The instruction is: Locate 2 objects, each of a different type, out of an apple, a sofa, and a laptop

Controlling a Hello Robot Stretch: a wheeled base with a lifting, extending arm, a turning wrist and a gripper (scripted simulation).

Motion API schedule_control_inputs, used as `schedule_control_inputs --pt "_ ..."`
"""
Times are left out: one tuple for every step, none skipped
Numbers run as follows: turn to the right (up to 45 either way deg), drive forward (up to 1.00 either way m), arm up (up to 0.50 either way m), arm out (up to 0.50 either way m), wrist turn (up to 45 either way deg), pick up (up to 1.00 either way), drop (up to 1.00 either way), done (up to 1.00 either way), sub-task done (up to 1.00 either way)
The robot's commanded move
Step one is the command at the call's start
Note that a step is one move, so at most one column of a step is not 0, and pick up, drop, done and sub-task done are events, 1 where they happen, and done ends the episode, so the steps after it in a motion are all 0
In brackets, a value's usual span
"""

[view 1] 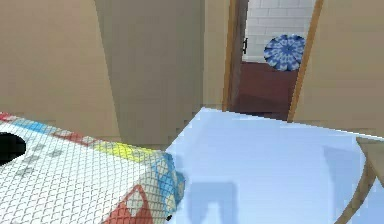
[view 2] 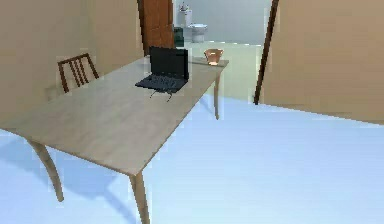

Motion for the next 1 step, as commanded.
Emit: schedule_control_inputs --pt "18.0 0.0 0.0 0.0 0.0 0.0 0.0 0.0 0.0"
